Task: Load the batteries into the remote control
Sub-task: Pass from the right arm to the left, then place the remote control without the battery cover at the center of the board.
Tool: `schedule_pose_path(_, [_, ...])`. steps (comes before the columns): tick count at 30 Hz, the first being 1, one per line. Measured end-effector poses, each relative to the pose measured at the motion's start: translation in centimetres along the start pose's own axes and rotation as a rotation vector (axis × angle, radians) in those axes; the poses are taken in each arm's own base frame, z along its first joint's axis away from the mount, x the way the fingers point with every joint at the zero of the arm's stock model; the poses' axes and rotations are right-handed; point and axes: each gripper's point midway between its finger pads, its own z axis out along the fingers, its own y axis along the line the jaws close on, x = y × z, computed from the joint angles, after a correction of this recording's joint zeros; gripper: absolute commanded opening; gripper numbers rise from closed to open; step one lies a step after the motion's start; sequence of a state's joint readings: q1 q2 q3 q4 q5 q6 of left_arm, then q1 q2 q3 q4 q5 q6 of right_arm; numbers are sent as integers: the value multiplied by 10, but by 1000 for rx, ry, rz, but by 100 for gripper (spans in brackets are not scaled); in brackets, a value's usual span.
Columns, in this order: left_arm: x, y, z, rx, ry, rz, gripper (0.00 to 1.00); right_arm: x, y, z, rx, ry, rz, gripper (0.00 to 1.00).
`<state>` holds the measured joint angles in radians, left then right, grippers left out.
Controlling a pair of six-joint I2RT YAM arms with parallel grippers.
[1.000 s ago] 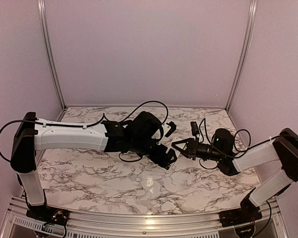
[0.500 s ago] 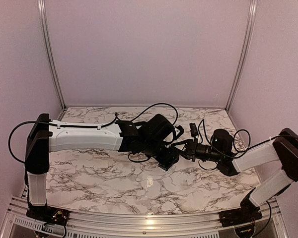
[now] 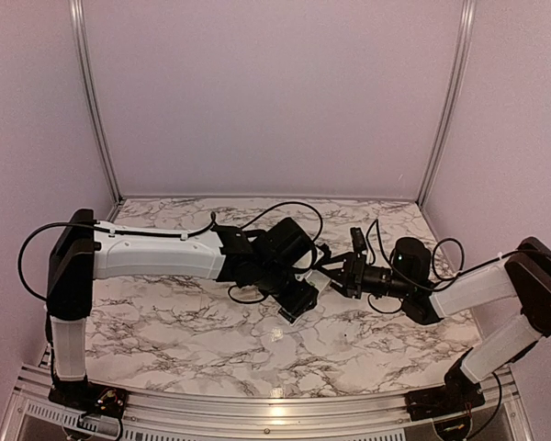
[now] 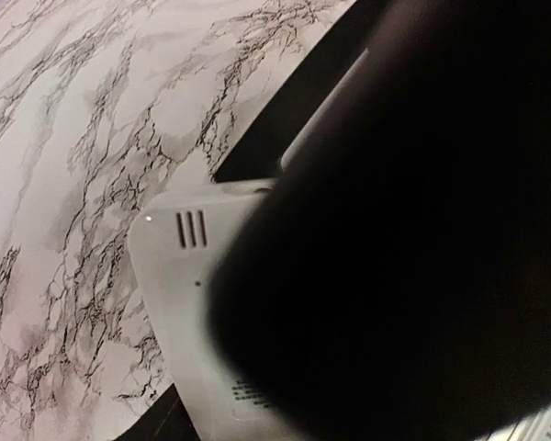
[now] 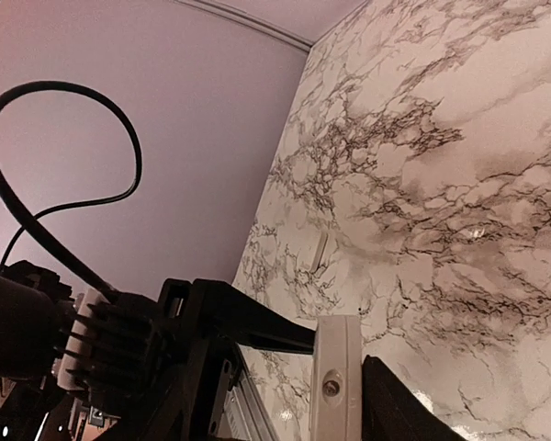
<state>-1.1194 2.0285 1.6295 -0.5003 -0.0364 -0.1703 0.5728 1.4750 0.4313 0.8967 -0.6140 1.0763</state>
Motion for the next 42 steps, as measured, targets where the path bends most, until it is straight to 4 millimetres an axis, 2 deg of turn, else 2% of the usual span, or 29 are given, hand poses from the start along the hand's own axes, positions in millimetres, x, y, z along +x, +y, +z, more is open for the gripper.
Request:
schedule_pose_path(6, [33,16,-2,47,94,76,29,-10,-12,-16,42,-18,12,71])
schedule_pose_path(11, [42,18,-9,80,157,201,31,-20,-11,-41,79,-66,-33,75])
schedule_pose_path(15, [38,14,-11,100,197,323,31,-30,-16,-63,119,-116,-62,77])
schedule_pose_path(21, [37,10,8,114,266,442,30,-42,-22,-96,175,-196,-111,79])
schedule_pose_path(26, [60,11,30,126,370,511,30,-53,-16,-119,191,-262,-167,79])
schedule_pose_path(30, [74,14,37,129,440,556,31,-51,-17,-125,200,-271,-181,79])
schedule_pose_path(37, [67,12,43,145,447,607,36,-45,-21,-126,208,-251,-176,79])
schedule_pose_path(42, [77,12,46,162,480,621,36,-44,-21,-125,205,-248,-179,79])
